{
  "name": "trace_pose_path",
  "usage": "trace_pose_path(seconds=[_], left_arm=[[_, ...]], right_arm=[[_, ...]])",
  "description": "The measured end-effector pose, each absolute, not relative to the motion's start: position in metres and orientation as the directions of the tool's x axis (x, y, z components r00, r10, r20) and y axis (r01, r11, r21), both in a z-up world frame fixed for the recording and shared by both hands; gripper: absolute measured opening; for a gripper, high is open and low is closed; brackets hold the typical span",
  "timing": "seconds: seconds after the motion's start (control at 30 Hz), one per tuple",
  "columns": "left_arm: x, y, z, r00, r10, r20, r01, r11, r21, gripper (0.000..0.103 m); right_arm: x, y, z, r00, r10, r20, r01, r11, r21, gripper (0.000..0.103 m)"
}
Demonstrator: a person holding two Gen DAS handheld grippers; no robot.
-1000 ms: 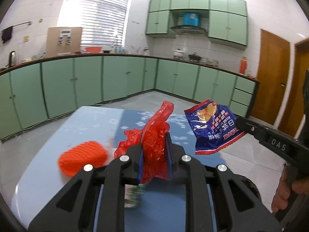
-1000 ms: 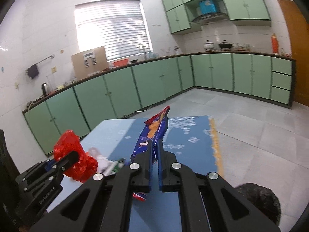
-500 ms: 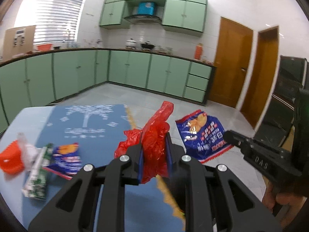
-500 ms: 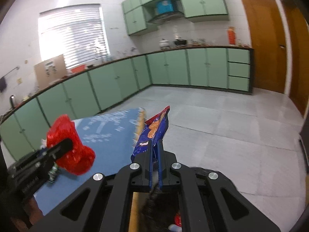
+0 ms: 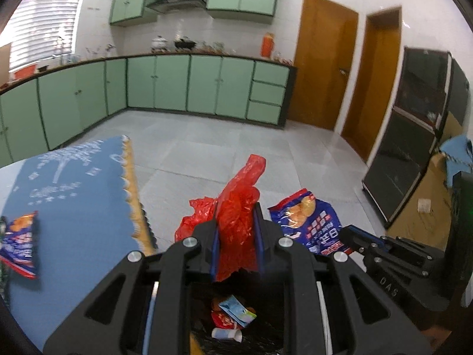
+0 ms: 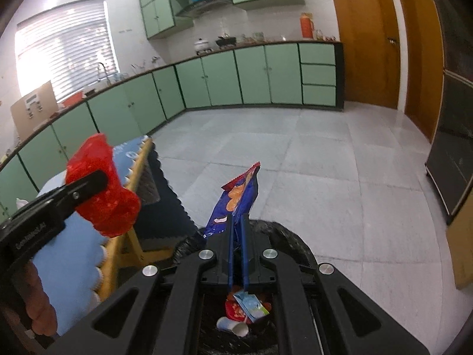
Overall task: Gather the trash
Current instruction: 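Carry the red bag and chip bag over the bin and open both grippers, then grasp the green-white drink pouch with the left gripper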
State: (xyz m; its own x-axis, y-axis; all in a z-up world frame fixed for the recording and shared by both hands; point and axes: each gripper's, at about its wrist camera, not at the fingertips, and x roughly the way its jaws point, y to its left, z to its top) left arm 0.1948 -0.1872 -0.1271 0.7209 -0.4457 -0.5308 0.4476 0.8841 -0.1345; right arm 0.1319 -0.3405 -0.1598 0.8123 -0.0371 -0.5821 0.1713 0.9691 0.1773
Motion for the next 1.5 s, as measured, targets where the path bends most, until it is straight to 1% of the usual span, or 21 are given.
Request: trace_pose_path(seconds=[0.13,0.2,0.23,0.27,0.3,0.33,0.37,0.4,0.43,0.47,0.5,0.57,0.73,0.8,0.83,0.9,0.97,1.1,1.2,1.37,1.5], left_arm=[[0.204,-0.205,-0.146,0.687,-0.445,-0.575,0.469,0.876,-0.118,0.020],[0.209,-0.208,-0.153,0.673,-0.442,-0.594,0.472,0.874,-0.115,0.024],[0.210,-0.210,-0.156,0.669,-0.439,-0.600,0.471,0.875,-0.114,0.025],[0.212,-0.210,-0.160,0.666,-0.434,-0.607,0.469,0.876,-0.112,0.027],[0.214,-0.210,-0.162,0.662,-0.434,-0.612,0.471,0.875,-0.111,0.033],[0.215,-0.211,-0.163,0.660,-0.432,-0.615,0.471,0.875,-0.109,0.037],[0.216,-0.210,-0.164,0.661,-0.428,-0.616,0.471,0.876,-0.103,0.041],[0.217,-0.210,-0.163,0.661,-0.429,-0.616,0.472,0.876,-0.103,0.042],[0.218,-0.209,-0.162,0.661,-0.430,-0.616,0.471,0.876,-0.106,0.044],[0.219,-0.208,-0.160,0.661,-0.433,-0.613,0.469,0.876,-0.113,0.049],[0.219,-0.206,-0.157,0.665,-0.434,-0.608,0.466,0.877,-0.116,0.052],[0.219,-0.199,-0.151,0.677,-0.430,-0.597,0.456,0.882,-0.117,0.052],[0.216,-0.173,-0.133,0.721,-0.411,-0.558,0.408,0.903,-0.137,0.058],[0.213,-0.159,-0.126,0.742,-0.395,-0.541,0.384,0.913,-0.139,0.060],[0.211,-0.150,-0.122,0.754,-0.384,-0.533,0.370,0.919,-0.138,0.061],[0.208,-0.132,-0.114,0.777,-0.357,-0.518,0.338,0.932,-0.134,0.066],[0.203,-0.115,-0.108,0.798,-0.330,-0.504,0.307,0.943,-0.130,0.069],[0.189,-0.073,-0.099,0.844,-0.228,-0.485,0.214,0.973,-0.083,0.076],[0.176,-0.036,-0.095,0.865,-0.156,-0.477,0.140,0.988,-0.068,0.078],[0.154,0.026,-0.092,0.884,-0.007,-0.468,-0.004,1.000,-0.024,0.080],[0.140,0.071,-0.096,0.876,0.095,-0.472,-0.107,0.994,0.001,0.080]], right_arm=[[0.132,-0.351,-0.180,0.791,-0.039,-0.610,0.193,0.963,0.189,0.005],[0.131,-0.356,-0.191,0.781,-0.036,-0.623,0.201,0.960,0.196,0.005],[0.132,-0.358,-0.197,0.777,-0.036,-0.628,0.204,0.959,0.199,0.005],[0.130,-0.360,-0.201,0.774,-0.033,-0.632,0.205,0.958,0.201,0.005],[0.131,-0.361,-0.205,0.770,-0.030,-0.638,0.206,0.957,0.205,0.005],[0.131,-0.361,-0.208,0.765,-0.025,-0.643,0.206,0.956,0.208,0.007],[0.134,-0.360,-0.210,0.761,-0.023,-0.648,0.206,0.956,0.208,0.010],[0.135,-0.361,-0.212,0.758,-0.027,-0.652,0.210,0.956,0.205,0.013],[0.137,-0.361,-0.213,0.754,-0.029,-0.656,0.213,0.956,0.203,0.017],[0.138,-0.360,-0.214,0.751,-0.027,-0.659,0.213,0.956,0.204,0.024],[0.139,-0.360,-0.215,0.750,-0.029,-0.660,0.216,0.955,0.203,0.025],[0.141,-0.361,-0.215,0.747,-0.033,-0.664,0.220,0.955,0.200,0.028],[0.136,-0.355,-0.205,0.760,-0.043,-0.648,0.219,0.956,0.193,0.044],[0.134,-0.349,-0.197,0.772,-0.054,-0.633,0.217,0.959,0.182,0.060],[0.133,-0.347,-0.192,0.778,-0.059,-0.625,0.216,0.960,0.178,0.064],[0.132,-0.340,-0.183,0.793,-0.069,-0.606,0.212,0.963,0.167,0.080],[0.130,-0.331,-0.172,0.813,-0.079,-0.577,0.203,0.967,0.153,0.088],[0.130,-0.307,-0.150,0.850,-0.052,-0.525,0.152,0.977,0.149,0.095],[0.132,-0.283,-0.135,0.871,-0.005,-0.491,0.094,0.983,0.157,0.097],[0.143,-0.227,-0.119,0.885,0.100,-0.454,-0.027,0.986,0.165,0.097],[0.151,-0.184,-0.116,0.877,0.174,-0.448,-0.110,0.980,0.166,0.097]])
